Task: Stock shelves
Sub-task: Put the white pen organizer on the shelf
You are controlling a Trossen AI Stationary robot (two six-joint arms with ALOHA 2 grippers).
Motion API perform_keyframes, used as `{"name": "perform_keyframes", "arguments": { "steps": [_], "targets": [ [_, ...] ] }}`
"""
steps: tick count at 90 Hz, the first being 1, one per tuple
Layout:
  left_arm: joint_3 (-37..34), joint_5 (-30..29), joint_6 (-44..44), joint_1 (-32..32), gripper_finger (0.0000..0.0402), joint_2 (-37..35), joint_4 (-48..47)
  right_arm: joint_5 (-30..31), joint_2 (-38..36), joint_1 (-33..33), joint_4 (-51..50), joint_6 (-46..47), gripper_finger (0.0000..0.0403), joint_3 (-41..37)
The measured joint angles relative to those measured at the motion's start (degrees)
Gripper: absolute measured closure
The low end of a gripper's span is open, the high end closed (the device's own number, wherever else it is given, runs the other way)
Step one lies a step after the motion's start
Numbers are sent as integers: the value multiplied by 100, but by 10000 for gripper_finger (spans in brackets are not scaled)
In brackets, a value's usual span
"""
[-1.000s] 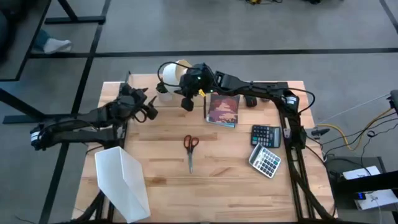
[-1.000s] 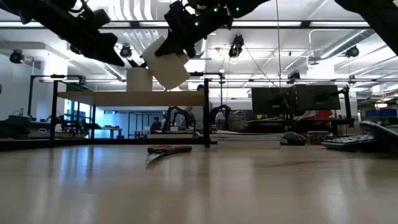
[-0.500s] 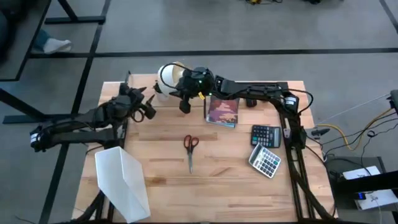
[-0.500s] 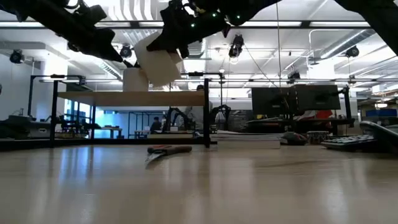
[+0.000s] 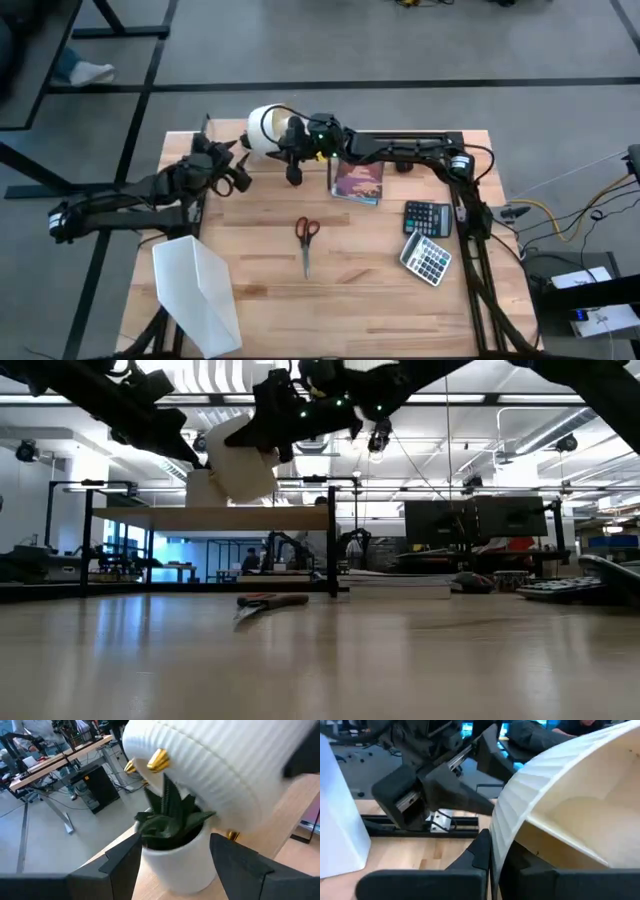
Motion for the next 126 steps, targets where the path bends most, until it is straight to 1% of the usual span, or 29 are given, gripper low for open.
{"name": "perform_keyframes", "arguments": {
  "steps": [19, 32, 44, 51, 64, 71, 83, 94, 126],
  "targets": [
    [-4, 0, 3, 0, 182, -66, -138, -18, 37, 4, 4, 124, 403, -2],
    [-7, 0, 2, 0, 182, -96, -277, 2, -146, -14, -495, 96, 403, -2],
    [-7, 0, 0, 0, 182, -96, -271, 37, -343, -61, -1310, -172, 403, 58],
    [-7, 0, 1, -2, 182, -92, -263, 76, -365, -76, -2088, -404, 403, 287],
    [-7, 0, -2, -1, 182, -74, -237, 458, -391, -62, -3409, -1002, 403, 789],
    [-7, 0, -13, -2, 182, -61, -247, 617, -391, -61, -3917, -1188, 403, 967],
    [-7, 0, -18, -1, 182, -48, -248, 621, -387, -69, -4598, -1423, 403, 1243],
    [-7, 0, -55, -1, 182, -47, -246, 770, -384, -76, -4708, -1551, 403, 1272],
    [-7, 0, -85, 0, 182, -22, -258, 774, -354, -76, -4660, -1566, 402, 1241]
  ]
}}
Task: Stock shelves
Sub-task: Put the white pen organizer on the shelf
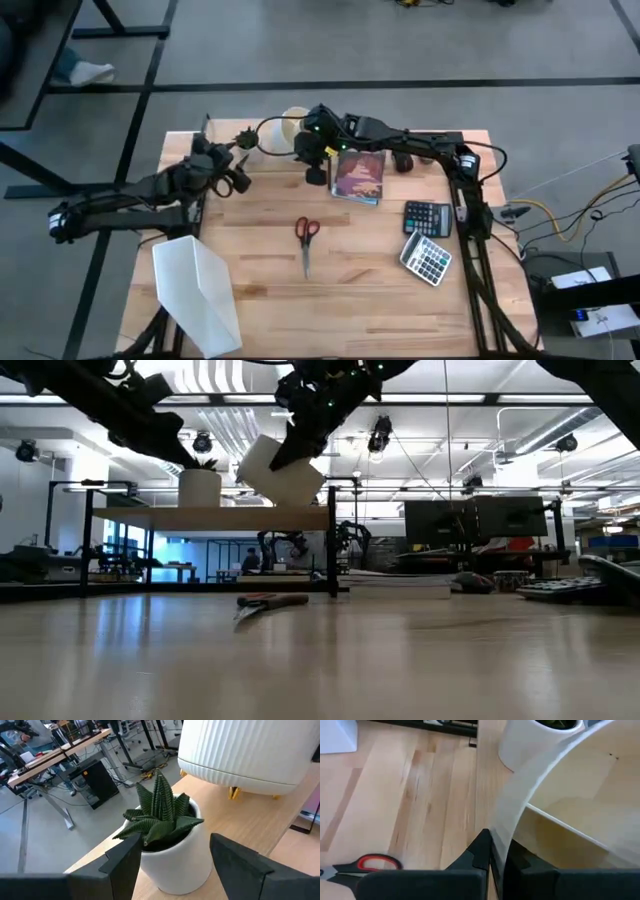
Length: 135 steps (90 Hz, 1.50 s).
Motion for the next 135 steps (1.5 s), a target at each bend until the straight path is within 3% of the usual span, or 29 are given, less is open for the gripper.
{"name": "perform_keyframes", "arguments": {
  "steps": [40, 88, 111, 135],
  "targets": [
    [0, 0, -2, 0, 182, 0, 2, -7, 0, 0, 119, -48, 310, 0],
    [0, -2, -26, -2, 182, 0, -74, 3, 40, 31, 716, -222, 244, 165],
    [0, 66, -76, -11, 182, 0, -343, -13, -176, 105, -690, -754, 242, 791],
    [0, 1357, 101, -11, 182, 106, -203, 168, -516, 57, -2405, -844, 282, 916]
  ]
}}
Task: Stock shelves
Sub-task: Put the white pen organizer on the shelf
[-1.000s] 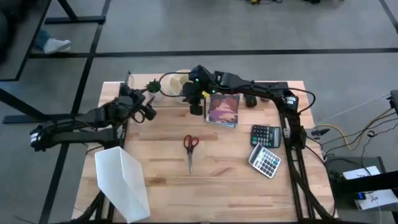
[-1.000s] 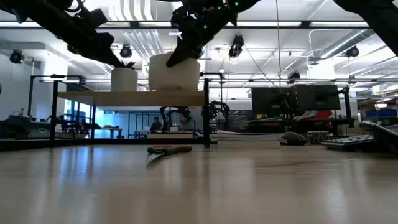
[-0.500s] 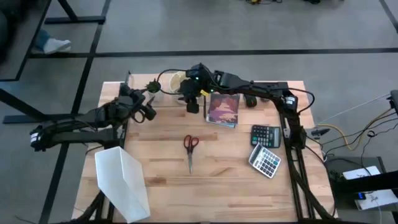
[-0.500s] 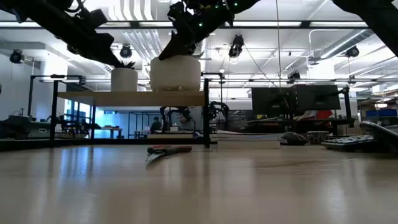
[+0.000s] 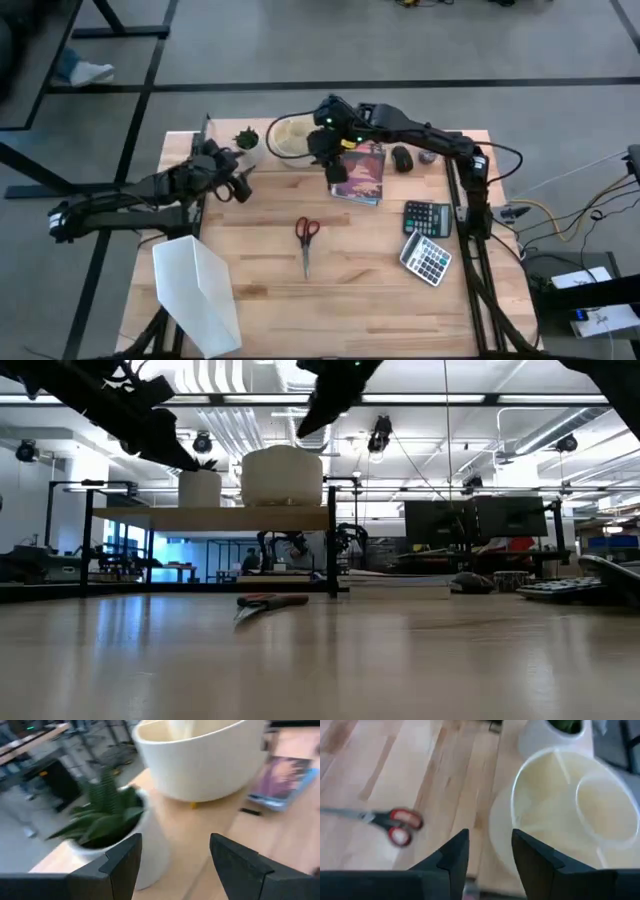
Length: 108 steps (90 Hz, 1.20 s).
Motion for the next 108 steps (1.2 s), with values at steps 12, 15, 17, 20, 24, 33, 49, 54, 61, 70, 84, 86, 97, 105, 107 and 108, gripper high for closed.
{"name": "perform_keyframes", "arguments": {
  "steps": [12, 15, 17, 20, 24, 33, 49, 54, 61, 70, 84, 86, 97, 105, 107, 108],
  "targets": [
    [0, 185, 111, 0, 182, 210, 83, 522, -9, -168, -448, 280, 311, -25],
    [0, 184, 133, 1, 182, 269, 93, 530, -9, -230, -469, 364, 319, -55],
    [0, 183, 144, 2, 182, 312, 119, 529, -9, -269, -452, 396, 325, -77],
    [0, 184, 168, 2, 182, 370, 162, 548, 1, -315, -379, 453, 333, -114],
    [0, 184, 183, 2, 182, 445, 194, 545, 27, -363, -281, 509, 344, -159],
    [0, 184, 183, 2, 182, 616, 416, 522, 106, -447, -193, 573, 369, -300],
    [0, 184, 183, 2, 182, 951, 720, 510, 239, -446, 120, 507, 400, -428],
    [0, 184, 183, 2, 182, 1049, 731, 469, 274, -434, 182, 507, 400, -428],
    [0, 182, 176, 2, 182, 1167, 790, 318, 321, -433, 273, 511, 400, -431],
    [0, 108, 165, 4, 182, 1297, 931, 216, 332, -431, 434, 520, 402, -431],
    [0, -220, 181, 4, 182, 1394, 1218, 222, 332, -434, 848, 763, 401, -431],
    [0, -285, 178, 4, 182, 1405, 1249, 221, 332, -433, 888, 810, 401, -431],
    [0, -474, 180, 9, 182, 1447, 1358, 222, 332, -434, 1048, 937, 400, -431],
    [0, -484, 178, 11, 182, 1456, 1359, 221, 332, -433, 1041, 977, 400, -431],
    [0, -496, 173, 11, 182, 1457, 1367, 221, 332, -427, 1040, 995, 400, -431],
    [0, -505, 168, 11, 182, 1457, 1371, 221, 332, -421, 1039, 1007, 400, -431]
  ]
}}
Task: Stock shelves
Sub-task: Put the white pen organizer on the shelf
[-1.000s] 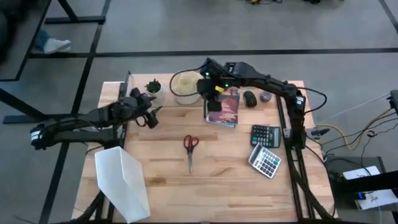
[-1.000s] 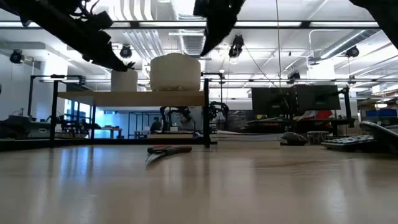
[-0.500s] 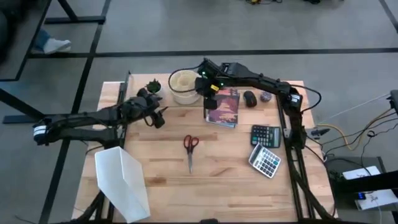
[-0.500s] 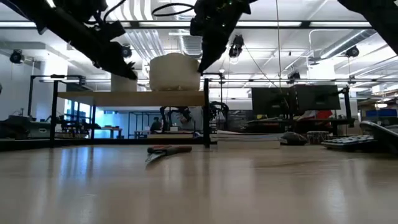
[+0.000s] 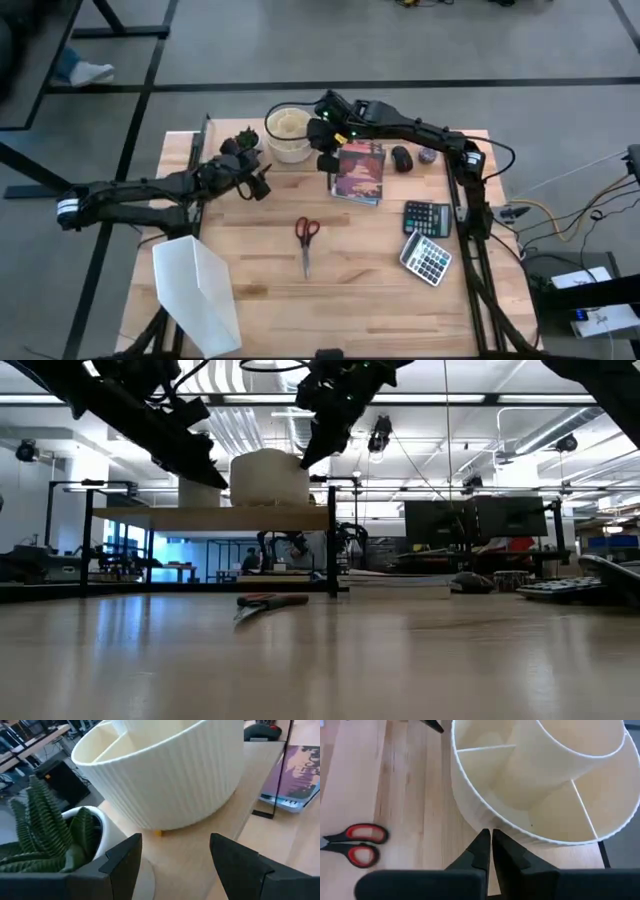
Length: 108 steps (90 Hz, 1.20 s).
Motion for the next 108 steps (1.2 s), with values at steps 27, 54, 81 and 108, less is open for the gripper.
{"name": "perform_keyframes", "arguments": {
  "steps": [27, 54, 81, 108],
  "targets": [
    [0, -814, -122, 62, 182, 2, 10, -6, 0, 108, -22, 77, 400, 0],
    [0, -1127, -424, 80, 182, -2, 298, -2, 0, 128, -127, 76, 400, 0],
    [0, -1125, -470, 160, 182, 427, 1318, -2, 0, 128, -125, 66, 400, 0],
    [-7, -1270, -451, 394, 182, 918, 1717, -2, 0, 128, -167, 70, 400, -21]
  ]
}}
